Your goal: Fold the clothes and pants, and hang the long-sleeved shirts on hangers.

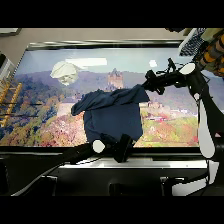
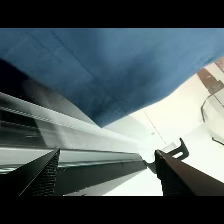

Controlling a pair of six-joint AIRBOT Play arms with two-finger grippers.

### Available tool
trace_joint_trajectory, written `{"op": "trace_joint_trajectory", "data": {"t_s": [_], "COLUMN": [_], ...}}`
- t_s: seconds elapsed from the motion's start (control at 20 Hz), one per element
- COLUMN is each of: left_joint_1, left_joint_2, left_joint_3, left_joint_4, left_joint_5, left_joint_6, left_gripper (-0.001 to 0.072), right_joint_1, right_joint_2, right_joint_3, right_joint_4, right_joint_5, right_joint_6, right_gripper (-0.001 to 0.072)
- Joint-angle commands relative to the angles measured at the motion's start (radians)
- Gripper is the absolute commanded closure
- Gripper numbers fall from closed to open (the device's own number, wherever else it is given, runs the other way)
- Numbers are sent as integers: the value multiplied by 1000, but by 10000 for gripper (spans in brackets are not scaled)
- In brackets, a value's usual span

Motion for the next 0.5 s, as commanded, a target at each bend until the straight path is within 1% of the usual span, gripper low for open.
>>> {"op": "trace_joint_trajectory", "data": {"t_s": [0.0, 0.15, 0.2, 0.25, 0.35, 0.4, 0.45], "left_joint_1": [0, 0, 1, 3, 15, 22, 24], "left_joint_2": [-23, -36, -37, -37, -42, -45, -47], "left_joint_3": [11, 11, 11, 11, 12, 12, 12], "left_joint_4": [-2, -5, -5, -5, -5, -5, -5], "left_joint_5": [11, 79, 106, 127, 148, 148, 148], "left_joint_6": [-23, -79, -82, -82, -82, -82, -82], "left_gripper": [18, 20, 22, 44, 59, 148, 271], "right_joint_1": [1, 1, 1, 1, 1, 1, 1], "right_joint_2": [6, 13, 17, 21, 28, 33, 38], "right_joint_3": [1, 1, 1, 1, 1, 1, 1], "right_joint_4": [-6, -6, -6, -5, -5, -5, -5], "right_joint_5": [0, 0, 1, 2, 2, 3, 3], "right_joint_6": [0, 0, 0, 0, 0, 0, 0], "right_gripper": [679, 679, 679, 679, 679, 679, 679]}}
